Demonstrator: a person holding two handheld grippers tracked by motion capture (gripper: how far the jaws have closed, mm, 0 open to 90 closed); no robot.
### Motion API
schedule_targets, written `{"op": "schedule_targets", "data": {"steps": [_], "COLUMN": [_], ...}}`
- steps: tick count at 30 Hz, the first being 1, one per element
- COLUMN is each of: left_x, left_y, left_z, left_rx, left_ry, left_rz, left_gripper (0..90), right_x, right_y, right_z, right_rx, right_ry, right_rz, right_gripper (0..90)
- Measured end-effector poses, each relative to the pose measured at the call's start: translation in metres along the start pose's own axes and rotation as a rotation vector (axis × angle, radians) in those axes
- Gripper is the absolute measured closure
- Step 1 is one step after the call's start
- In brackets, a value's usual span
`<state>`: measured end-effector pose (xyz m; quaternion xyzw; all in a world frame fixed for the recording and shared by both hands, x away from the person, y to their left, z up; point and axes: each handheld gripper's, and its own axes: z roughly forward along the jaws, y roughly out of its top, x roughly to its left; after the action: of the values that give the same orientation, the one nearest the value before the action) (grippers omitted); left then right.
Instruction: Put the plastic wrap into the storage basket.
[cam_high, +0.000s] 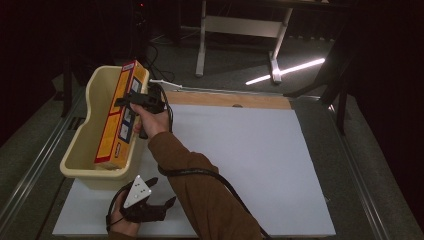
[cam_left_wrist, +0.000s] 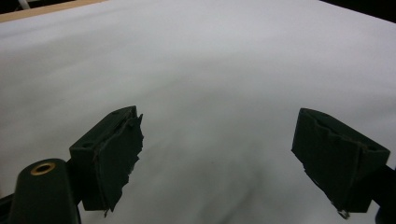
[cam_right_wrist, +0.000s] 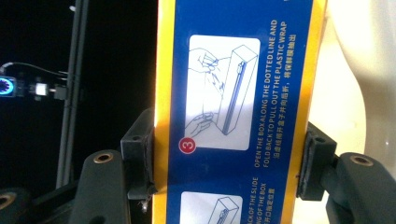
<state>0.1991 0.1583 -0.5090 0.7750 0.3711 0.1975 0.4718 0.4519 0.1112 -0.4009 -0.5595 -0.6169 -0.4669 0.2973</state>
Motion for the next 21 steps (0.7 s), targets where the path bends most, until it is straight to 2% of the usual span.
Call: {"op": "schedule_targets", "data": {"steps": [21], "left_x": [0.0007], "left_y": [-0.0005], "left_z": [-0.0007], "left_rx": [0.0], "left_ry": [0.003], "left_rz": [-0.004], "left_gripper": [15.5], "right_x": [0.0054], "right_y": [-0.0004], "right_z": [0.0024], "right_rx": [0.008], "right_ry": [-0.061], "right_rz": [-0.053], "right_gripper": [34.6]}}
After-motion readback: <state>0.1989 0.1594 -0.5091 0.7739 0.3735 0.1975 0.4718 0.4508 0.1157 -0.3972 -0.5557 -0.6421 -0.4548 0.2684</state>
